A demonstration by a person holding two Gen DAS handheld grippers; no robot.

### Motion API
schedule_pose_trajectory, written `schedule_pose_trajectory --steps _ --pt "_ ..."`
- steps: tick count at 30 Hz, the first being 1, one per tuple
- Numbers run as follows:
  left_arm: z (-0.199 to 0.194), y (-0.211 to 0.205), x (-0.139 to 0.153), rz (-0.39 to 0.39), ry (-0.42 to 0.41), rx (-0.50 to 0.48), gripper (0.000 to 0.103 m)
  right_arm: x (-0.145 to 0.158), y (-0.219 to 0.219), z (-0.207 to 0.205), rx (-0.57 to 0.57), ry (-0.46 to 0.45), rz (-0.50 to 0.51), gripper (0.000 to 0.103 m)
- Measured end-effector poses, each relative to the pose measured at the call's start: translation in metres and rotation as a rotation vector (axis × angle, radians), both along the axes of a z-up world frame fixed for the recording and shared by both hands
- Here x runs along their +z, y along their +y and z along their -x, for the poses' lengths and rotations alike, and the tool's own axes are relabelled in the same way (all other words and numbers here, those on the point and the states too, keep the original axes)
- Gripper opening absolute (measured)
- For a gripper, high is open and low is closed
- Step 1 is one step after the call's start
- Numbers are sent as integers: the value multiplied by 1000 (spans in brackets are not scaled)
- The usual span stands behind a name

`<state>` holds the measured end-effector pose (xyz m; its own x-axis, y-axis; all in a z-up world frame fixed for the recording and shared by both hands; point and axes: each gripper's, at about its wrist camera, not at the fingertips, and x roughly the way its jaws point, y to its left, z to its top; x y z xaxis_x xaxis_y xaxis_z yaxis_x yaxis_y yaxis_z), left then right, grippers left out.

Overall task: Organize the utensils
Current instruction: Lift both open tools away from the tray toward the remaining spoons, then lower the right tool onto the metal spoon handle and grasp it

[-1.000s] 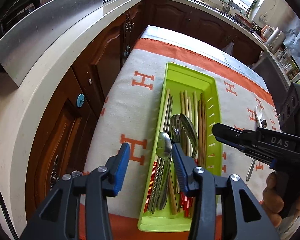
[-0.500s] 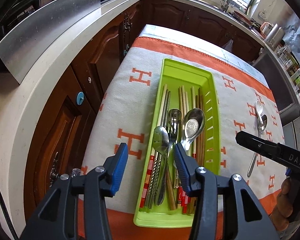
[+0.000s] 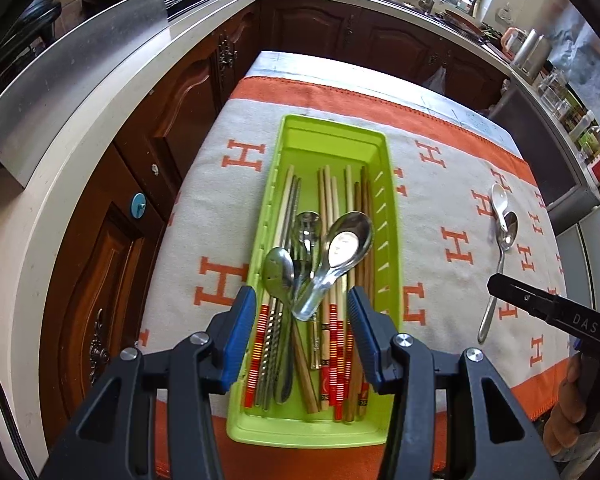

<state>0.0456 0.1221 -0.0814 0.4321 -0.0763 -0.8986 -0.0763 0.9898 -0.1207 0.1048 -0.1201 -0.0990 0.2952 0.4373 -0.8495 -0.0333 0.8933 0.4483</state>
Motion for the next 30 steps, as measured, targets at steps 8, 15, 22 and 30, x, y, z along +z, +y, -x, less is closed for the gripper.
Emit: schedule_pose_trajectory --steps 8,15,22,30 --pt "-3 -31 5 -14 -1 -59 46 -1 -49 7 -75 -2 2 20" --pt "-7 -65 8 -32 -7 -114 49 1 -84 10 -133 -11 1 20" --pt "-12 -97 14 -58 -47 -156 63 -3 -112 14 -172 -18 -3 20" --pt "-27 -128 8 -33 -27 -204 63 -12 -138 16 -205 -9 -14 20"
